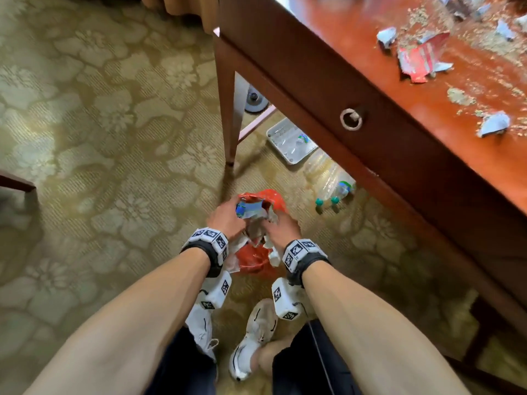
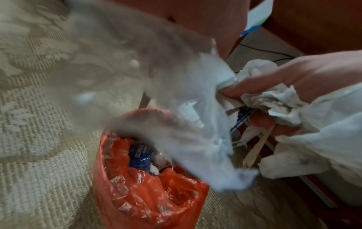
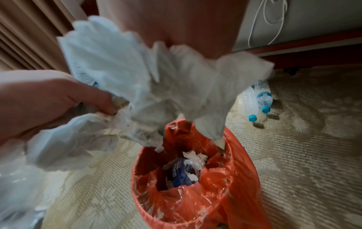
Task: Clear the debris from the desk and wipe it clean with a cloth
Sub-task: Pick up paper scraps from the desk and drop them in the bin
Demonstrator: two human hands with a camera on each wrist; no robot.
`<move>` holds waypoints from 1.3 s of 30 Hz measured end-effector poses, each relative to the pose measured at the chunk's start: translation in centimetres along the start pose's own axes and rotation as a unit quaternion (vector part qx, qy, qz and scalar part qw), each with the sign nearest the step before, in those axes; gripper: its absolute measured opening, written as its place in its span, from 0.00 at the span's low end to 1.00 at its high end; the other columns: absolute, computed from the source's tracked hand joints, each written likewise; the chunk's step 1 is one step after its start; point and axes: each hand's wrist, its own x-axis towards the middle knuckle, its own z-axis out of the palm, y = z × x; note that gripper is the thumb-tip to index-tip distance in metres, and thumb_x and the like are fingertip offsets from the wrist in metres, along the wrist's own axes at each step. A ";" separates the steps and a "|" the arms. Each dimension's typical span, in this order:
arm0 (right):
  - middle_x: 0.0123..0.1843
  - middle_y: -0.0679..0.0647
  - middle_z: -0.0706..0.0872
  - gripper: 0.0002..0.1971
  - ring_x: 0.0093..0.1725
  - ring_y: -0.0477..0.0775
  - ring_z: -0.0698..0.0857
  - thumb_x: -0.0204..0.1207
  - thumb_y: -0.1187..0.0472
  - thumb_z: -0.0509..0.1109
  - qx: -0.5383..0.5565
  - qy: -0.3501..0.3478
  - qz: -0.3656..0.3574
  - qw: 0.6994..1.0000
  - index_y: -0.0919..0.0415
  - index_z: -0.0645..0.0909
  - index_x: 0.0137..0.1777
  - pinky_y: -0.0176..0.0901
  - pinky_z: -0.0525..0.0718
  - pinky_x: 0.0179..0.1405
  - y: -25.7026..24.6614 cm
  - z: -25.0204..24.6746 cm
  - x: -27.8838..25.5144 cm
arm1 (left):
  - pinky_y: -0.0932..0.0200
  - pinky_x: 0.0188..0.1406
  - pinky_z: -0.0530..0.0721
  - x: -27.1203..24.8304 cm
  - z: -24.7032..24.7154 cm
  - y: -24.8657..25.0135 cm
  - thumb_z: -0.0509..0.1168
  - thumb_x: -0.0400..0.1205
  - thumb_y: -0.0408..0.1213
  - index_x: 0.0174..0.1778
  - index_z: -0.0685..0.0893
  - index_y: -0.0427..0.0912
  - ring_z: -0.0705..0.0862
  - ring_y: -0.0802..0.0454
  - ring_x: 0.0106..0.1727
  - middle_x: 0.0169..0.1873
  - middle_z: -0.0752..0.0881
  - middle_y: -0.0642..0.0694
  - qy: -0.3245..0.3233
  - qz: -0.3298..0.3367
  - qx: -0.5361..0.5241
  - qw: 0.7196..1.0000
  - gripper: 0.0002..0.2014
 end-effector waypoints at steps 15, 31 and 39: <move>0.45 0.52 0.86 0.12 0.45 0.56 0.83 0.79 0.50 0.68 -0.016 0.034 0.016 0.999 0.58 0.83 0.54 0.46 0.78 0.46 7.3 7.5 9.9 | 0.50 0.47 0.81 8.3 8.8 -6.3 0.72 0.77 0.46 0.70 0.67 0.50 0.83 0.43 0.49 0.55 0.79 0.48 -0.038 -0.025 0.008 0.999 0.28; 0.67 0.48 0.84 0.22 0.65 0.55 0.83 0.77 0.48 0.70 0.078 0.044 0.045 0.995 0.47 0.77 0.71 0.51 0.79 0.67 5.3 4.5 5.0 | 0.44 0.70 0.76 3.6 4.4 -4.6 0.75 0.71 0.43 0.77 0.67 0.50 0.73 0.37 0.72 0.74 0.70 0.37 -0.054 0.001 -0.008 0.998 0.39; 0.66 0.56 0.83 0.25 0.64 0.60 0.82 0.77 0.48 0.71 0.001 0.064 0.049 0.997 0.53 0.76 0.72 0.50 0.79 0.65 -1.1 -3.4 -4.8 | 0.40 0.72 0.74 -3.5 -4.6 2.0 0.74 0.74 0.49 0.79 0.67 0.50 0.72 0.38 0.73 0.74 0.72 0.39 -0.063 0.054 0.021 0.996 0.38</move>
